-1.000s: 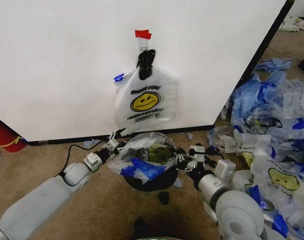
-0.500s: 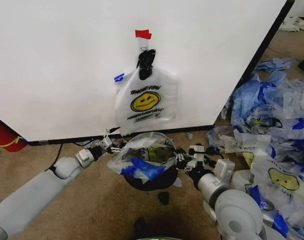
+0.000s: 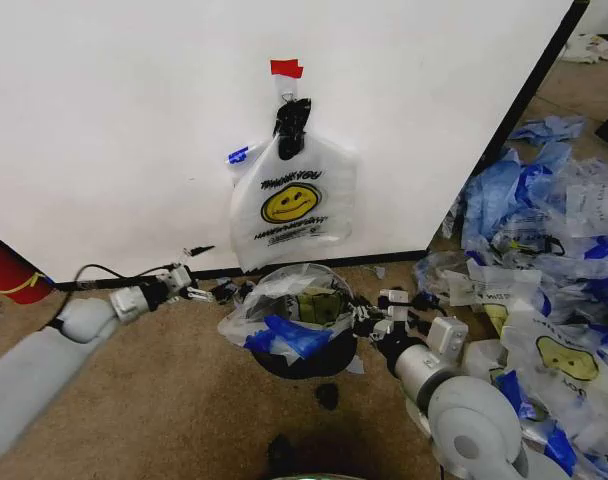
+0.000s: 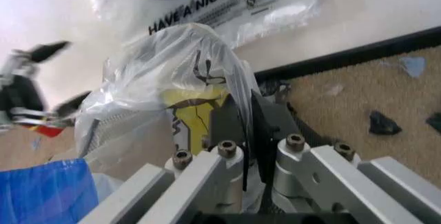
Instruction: Pick up the garbage bag from the wall and place it over the trash bin.
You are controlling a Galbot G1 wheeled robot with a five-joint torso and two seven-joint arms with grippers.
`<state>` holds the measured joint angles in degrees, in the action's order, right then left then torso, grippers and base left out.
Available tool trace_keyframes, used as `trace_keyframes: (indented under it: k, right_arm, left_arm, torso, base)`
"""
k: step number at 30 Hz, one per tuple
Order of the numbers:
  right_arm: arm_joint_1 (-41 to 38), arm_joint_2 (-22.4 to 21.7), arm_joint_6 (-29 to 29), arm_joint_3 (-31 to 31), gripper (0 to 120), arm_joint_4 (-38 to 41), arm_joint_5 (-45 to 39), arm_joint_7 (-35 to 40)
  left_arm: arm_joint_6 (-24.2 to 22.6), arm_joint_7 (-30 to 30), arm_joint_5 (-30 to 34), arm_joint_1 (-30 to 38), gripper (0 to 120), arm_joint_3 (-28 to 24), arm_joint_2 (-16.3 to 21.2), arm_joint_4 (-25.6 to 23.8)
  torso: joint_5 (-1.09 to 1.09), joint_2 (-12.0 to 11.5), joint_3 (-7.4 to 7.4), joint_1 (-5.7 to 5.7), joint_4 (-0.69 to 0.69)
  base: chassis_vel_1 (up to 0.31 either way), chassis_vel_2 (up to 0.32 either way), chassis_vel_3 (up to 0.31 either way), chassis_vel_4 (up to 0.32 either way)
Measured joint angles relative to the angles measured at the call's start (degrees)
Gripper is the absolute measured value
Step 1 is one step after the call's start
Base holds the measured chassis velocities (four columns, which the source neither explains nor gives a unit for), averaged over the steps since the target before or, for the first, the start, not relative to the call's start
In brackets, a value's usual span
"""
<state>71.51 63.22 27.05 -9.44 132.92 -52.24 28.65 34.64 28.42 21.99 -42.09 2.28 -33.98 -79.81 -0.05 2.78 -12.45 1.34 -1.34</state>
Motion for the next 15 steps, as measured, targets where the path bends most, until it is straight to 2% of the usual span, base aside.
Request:
trace_keyframes:
  k: [1, 2, 4, 9, 10, 12, 15]
  right_arm:
    - [-0.24, 0.99, -0.44, -0.41, 0, -0.77, 0.81, -0.69]
    - [-0.24, 0.99, -0.44, -0.41, 0, -0.77, 0.81, -0.69]
    - [-0.35, 2.23, -1.35, -1.12, 0, -1.95, 1.9, -1.55]
    - [1.47, 4.78, -4.3, -3.07, 0, -4.04, 5.4, -4.08]
    - [1.47, 4.78, -4.3, -3.07, 0, -4.04, 5.4, -4.08]
    - [2.03, 5.4, -5.62, -3.4, 0, -4.97, 7.13, -5.37]
    - [1.59, 6.3, -6.65, -3.62, 0, -6.85, 8.21, -6.25]
  left_arm:
    - [-0.39, -0.94, 0.65, -1.19, 98, 1.43, 1.26, -2.43]
    - [-0.39, -0.94, 0.65, -1.19, 98, 1.43, 1.26, -2.43]
    - [-0.62, -2.2, 1.5, -2.28, 98, 2.74, 2.38, -5.55]
    - [-2.17, -5.42, 4.01, -4.74, 97, 3.26, 4.3, -13.16]
    - [-2.17, -5.42, 4.01, -4.74, 97, 3.26, 4.3, -13.16]
    - [-3.43, -7.02, 4.87, -5.9, 97, 3.21, 4.6, -16.61]
    - [-4.29, -7.96, 5.73, -7.8, 97, 2.92, 4.6, -21.11]
  torso:
    - [-0.01, 0.0, 0.0, 0.0, 0.01]
    - [-0.01, 0.0, 0.0, 0.0, 0.01]
    - [-0.02, 0.0, 0.0, 0.0, 0.0]
    - [-0.01, 0.0, 0.0, 0.0, -0.05]
    - [-0.01, 0.0, 0.0, 0.0, -0.05]
    - [0.0, 0.0, 0.0, 0.0, 0.01]
    - [-0.01, 0.0, 0.0, 0.0, -0.03]
  base:
    - [0.0, 0.0, 0.0, 0.0]
    - [0.0, 0.0, 0.0, 0.0]
    - [0.0, 0.0, 0.0, 0.0]
    - [0.0, 0.0, 0.0, 0.0]
    - [0.0, 0.0, 0.0, 0.0]
    - [0.0, 0.0, 0.0, 0.0]
    - [0.0, 0.0, 0.0, 0.0]
